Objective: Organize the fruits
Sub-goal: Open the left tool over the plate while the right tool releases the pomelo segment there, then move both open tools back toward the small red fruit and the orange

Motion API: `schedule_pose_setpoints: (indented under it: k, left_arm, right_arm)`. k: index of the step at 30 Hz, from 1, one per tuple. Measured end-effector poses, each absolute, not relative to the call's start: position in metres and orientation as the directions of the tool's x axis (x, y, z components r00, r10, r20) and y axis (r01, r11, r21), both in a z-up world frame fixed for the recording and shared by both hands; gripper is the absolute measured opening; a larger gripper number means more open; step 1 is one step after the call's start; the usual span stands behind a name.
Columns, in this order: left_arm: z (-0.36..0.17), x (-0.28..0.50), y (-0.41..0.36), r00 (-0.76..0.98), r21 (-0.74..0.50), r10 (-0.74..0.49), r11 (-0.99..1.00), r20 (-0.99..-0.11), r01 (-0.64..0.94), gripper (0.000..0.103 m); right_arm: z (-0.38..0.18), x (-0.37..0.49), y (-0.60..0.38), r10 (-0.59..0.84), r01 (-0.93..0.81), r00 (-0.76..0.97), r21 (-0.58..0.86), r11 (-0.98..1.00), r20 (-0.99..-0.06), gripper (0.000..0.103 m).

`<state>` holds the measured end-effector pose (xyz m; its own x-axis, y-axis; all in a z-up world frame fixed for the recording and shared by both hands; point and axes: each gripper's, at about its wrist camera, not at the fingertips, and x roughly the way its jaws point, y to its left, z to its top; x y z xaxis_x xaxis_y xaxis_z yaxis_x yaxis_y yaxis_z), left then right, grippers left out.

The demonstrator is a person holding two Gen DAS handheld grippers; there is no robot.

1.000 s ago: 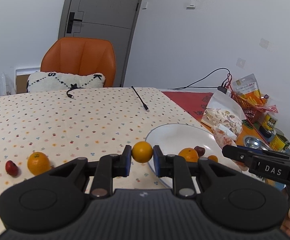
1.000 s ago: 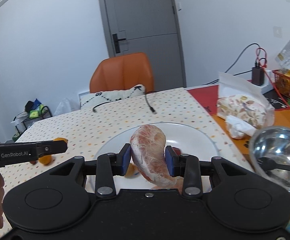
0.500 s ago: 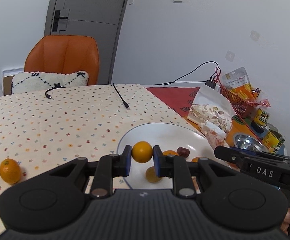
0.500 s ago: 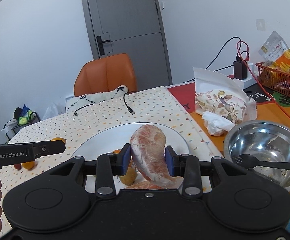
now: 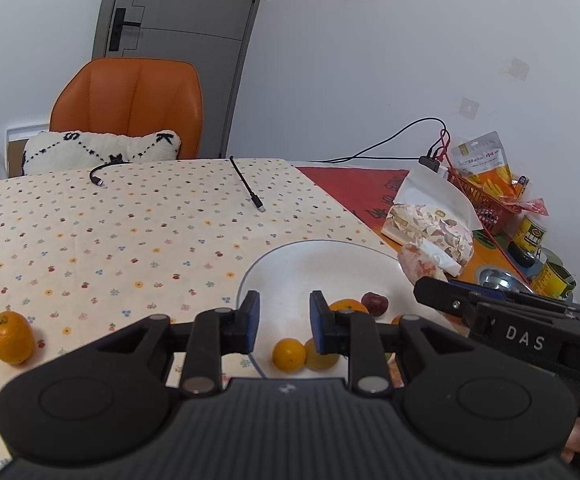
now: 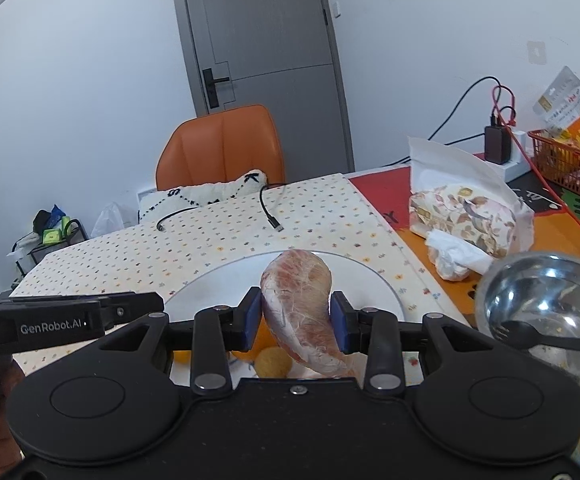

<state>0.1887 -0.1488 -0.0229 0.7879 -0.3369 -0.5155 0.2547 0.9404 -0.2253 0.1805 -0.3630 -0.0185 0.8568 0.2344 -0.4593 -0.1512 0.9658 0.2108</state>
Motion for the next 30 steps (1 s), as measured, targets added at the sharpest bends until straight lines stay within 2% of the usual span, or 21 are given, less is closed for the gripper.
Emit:
schedule_pose_setpoints:
  k: [7,11,14,21,24,28,30]
  left_arm:
    - [-0.021,0.185,-0.139,0.79,-0.212,-0.311,0.949,-0.528,0.232,0.027]
    - [-0.021,0.183,-0.131,0.793,-0.204,-0.29,0.956,-0.536,0.211,0.039]
    - [-0.02,0.181,-0.124,0.801,-0.2,-0.269,0.961,-0.534,0.19,0.052]
    - [-0.018,0.173,-0.109,0.814,-0.206,-0.246,0.966,-0.527,0.158,0.072]
    - [-0.016,0.169,-0.103,0.819,-0.205,-0.233,0.968,-0.525,0.144,0.079]
    - [-0.015,0.162,-0.094,0.818,-0.219,-0.234,0.966,-0.525,0.136,0.08]
    - [-0.015,0.159,-0.09,0.816,-0.228,-0.24,0.964,-0.526,0.136,0.08]
  right_arm:
    - [-0.016,0.194,-0.352,0.262,-0.187,0.854,0.204,0.961,-0.45,0.035]
    - [-0.017,0.2,-0.347,0.279,-0.209,0.85,0.199,0.957,-0.447,0.036]
    - [-0.018,0.199,-0.345,0.266,-0.202,0.863,0.189,0.961,-0.43,0.047]
    - [-0.018,0.189,-0.346,0.279,-0.196,0.86,0.227,0.954,-0.426,0.066]
    - [-0.018,0.182,-0.345,0.287,-0.196,0.858,0.246,0.949,-0.426,0.071]
    - [-0.017,0.171,-0.34,0.305,-0.211,0.854,0.256,0.943,-0.422,0.078]
    - [-0.016,0.166,-0.337,0.315,-0.218,0.851,0.263,0.94,-0.42,0.084]
